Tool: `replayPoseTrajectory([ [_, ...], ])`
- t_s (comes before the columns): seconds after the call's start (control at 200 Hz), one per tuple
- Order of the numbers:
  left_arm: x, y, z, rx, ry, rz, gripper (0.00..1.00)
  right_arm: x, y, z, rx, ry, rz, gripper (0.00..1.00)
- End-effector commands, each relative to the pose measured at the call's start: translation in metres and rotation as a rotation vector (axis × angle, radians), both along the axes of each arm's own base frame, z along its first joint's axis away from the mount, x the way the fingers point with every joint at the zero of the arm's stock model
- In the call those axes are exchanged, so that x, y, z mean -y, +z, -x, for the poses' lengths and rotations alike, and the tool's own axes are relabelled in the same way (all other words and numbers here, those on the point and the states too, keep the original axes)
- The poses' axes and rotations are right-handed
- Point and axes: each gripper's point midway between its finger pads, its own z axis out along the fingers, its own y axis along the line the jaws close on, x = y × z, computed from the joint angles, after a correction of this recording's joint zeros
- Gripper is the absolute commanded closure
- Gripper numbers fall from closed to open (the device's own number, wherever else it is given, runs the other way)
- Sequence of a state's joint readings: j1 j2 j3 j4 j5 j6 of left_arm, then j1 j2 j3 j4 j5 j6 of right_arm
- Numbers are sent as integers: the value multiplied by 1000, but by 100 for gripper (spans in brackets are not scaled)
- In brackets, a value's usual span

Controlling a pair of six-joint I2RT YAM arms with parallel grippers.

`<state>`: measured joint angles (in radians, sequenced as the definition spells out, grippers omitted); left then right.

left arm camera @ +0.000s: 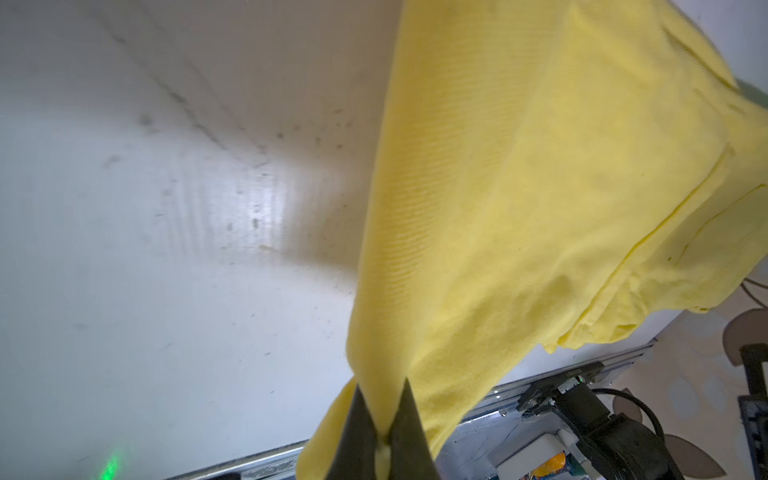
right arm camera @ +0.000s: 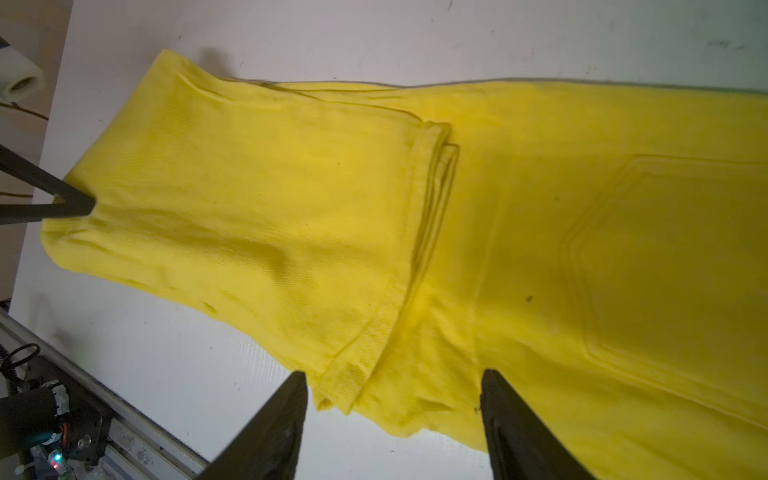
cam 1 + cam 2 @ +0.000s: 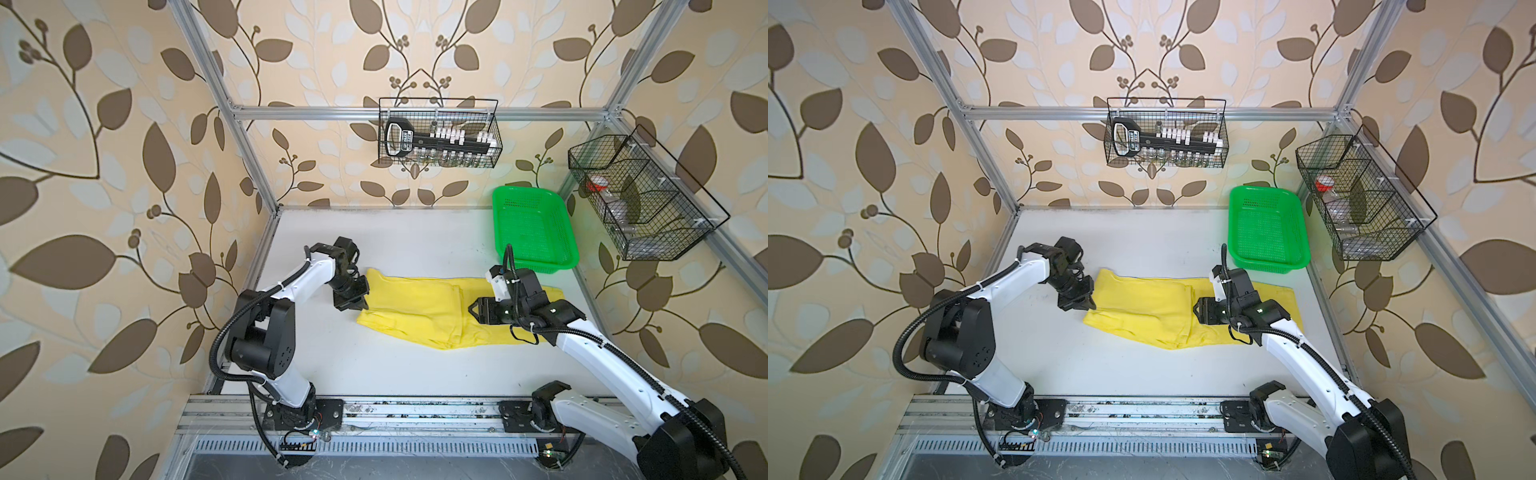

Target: Fold and stack the trousers

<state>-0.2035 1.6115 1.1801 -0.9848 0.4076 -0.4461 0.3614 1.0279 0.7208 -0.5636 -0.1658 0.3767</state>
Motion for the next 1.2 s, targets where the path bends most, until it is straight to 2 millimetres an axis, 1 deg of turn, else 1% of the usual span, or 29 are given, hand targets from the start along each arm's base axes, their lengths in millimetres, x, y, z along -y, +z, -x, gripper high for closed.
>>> replayPoseTrajectory([
  [0.0, -48, 23, 13, -10, 36, -58, 100, -4, 10, -5, 21, 23, -27, 33],
  [0.06, -70, 29, 9, 4, 78, -72, 100, -3, 8, -6, 17, 22, -19, 33],
  [0.14, -105, 39, 2, 32, 143, -137, 100, 0, 7, -9, 17, 13, -16, 33],
  [0.215, -136, 52, -9, 69, 239, -151, 100, 2, 4, -9, 8, 6, -16, 32],
  [0.305, -172, 70, -21, 127, 337, -206, 100, 3, 1, -10, 2, 3, -16, 32],
  [0.43, -209, 89, -33, 178, 431, -286, 100, 2, 0, -13, -4, 2, -21, 32],
  [0.47, -214, 96, -38, 200, 458, -282, 100, 1, 0, -14, -3, 1, -23, 32],
  [0.505, -213, 103, -45, 232, 464, -263, 100, 2, -1, -14, -6, -2, -25, 32],
  [0.595, -191, 118, -60, 304, 448, -127, 100, 0, -4, -16, -15, -1, -34, 30],
  [0.66, -169, 127, -61, 326, 411, -82, 100, 0, -5, -17, -19, -3, -37, 30],
  [0.78, -112, 144, -56, 370, 319, -44, 100, 1, -5, -18, -19, -10, -55, 28],
  [0.805, -100, 144, -56, 375, 307, -34, 100, 1, -5, -19, -21, -14, -62, 28],
  [0.815, -95, 152, -53, 399, 307, -30, 100, 2, -6, -19, -22, -16, -63, 28],
  [0.83, -89, 156, -51, 413, 305, -24, 100, 2, -5, -19, -21, -19, -68, 28],
  [0.905, -56, 164, -48, 448, 279, 14, 100, 3, -8, -19, -25, -24, -89, 27],
  [0.96, -31, 166, -45, 454, 251, 38, 100, 1, -9, -19, -30, -23, -108, 26],
  [0.99, -17, 167, -43, 459, 231, 50, 100, 1, -11, -19, -33, -25, -115, 24],
  [1.05, 11, 168, -42, 477, 192, 78, 100, 0, -14, -19, -42, -26, -127, 24],
  [1.195, 61, 163, -37, 480, 110, 104, 100, 2, -31, -20, -82, -57, -153, 24],
])
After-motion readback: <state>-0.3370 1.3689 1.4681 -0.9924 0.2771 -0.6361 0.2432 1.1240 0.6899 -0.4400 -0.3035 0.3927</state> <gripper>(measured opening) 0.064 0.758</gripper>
